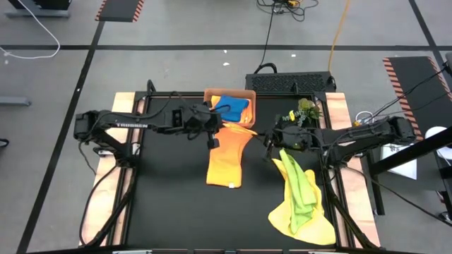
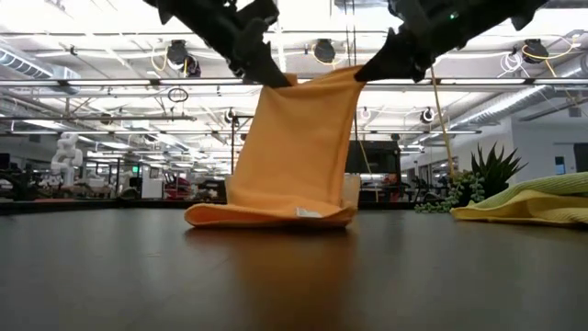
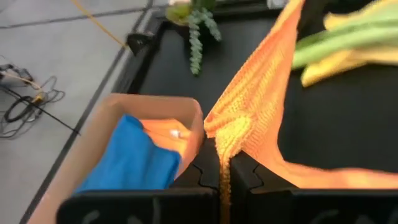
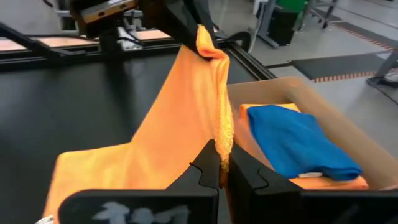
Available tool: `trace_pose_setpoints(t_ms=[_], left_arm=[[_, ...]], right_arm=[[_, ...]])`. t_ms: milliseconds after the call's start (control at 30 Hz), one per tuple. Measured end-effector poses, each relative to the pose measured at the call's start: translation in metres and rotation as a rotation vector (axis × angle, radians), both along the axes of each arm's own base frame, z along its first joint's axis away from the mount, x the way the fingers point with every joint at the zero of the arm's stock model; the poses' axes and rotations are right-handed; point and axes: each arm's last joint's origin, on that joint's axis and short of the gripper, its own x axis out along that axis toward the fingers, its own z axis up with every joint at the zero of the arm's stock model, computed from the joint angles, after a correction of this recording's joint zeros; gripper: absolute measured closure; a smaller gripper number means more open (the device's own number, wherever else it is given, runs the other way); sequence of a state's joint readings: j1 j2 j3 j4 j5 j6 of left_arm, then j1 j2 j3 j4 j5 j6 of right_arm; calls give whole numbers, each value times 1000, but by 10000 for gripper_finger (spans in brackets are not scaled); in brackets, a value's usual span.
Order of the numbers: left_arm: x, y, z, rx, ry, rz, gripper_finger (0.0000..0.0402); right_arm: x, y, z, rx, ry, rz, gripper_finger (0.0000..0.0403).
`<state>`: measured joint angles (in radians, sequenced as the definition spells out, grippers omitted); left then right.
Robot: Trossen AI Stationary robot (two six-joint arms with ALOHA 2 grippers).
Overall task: Fold microfiber towels
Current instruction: Fold the orange towel
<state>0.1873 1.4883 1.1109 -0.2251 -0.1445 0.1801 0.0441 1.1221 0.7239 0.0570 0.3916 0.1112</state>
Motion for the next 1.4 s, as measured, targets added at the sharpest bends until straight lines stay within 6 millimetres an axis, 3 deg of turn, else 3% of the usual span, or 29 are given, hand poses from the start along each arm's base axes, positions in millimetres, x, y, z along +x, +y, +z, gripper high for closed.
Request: trace_pose_setpoints(t_ms=[133, 267, 500, 700, 933, 1133, 1400], left_arm=[[-3, 0, -5, -44, -31, -51, 399], [-3, -18, 1, -63, -56, -100, 399], [-16, -90, 26, -90, -144, -275, 400], [-46, -157, 61, -128, -346, -400, 400], [-72, -208, 91, -215, -610, -408, 400], [-68, -225, 96, -270, -653, -297, 399], [-57, -253, 97, -300, -648, -314, 400]], right_arm=[[0, -2, 0, 15, -7, 21, 403], [4, 8, 7, 103, -79, 231, 403], [4, 42, 23, 263, -235, 646, 403], [-3, 75, 46, 315, -450, 846, 403], [-8, 94, 62, 393, -630, 893, 403], [-6, 102, 67, 441, -677, 873, 403], [-6, 121, 80, 471, -704, 955, 403]])
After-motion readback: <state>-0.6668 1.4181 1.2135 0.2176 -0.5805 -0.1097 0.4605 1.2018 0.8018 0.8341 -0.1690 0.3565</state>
